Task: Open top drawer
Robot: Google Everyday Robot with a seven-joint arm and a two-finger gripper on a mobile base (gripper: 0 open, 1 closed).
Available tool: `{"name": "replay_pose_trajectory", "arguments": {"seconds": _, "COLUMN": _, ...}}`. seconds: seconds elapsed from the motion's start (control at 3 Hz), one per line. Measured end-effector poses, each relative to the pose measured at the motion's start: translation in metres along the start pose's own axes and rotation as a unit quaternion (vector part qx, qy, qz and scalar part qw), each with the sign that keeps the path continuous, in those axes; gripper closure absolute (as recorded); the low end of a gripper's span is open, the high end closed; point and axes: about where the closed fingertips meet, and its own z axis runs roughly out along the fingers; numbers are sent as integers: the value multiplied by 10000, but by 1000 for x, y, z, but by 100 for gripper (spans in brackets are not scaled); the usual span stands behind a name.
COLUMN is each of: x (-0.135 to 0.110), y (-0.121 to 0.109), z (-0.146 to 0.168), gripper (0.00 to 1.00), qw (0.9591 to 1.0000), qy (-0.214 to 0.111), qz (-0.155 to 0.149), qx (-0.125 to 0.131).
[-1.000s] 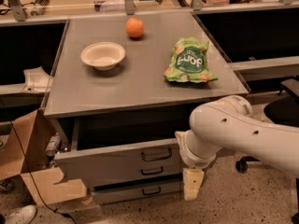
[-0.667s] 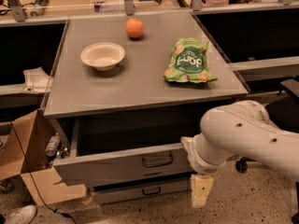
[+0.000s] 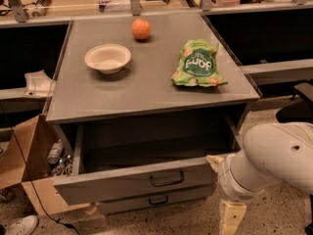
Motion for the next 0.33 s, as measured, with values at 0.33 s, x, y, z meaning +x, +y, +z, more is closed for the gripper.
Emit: {"name": "replay_pose_trajectory", "arguments": {"seconds": 0.33, "x": 0, "y": 0, "z": 0, "gripper": 0, "qw": 10000, "qy": 0, "qz": 0, "qx": 0}}
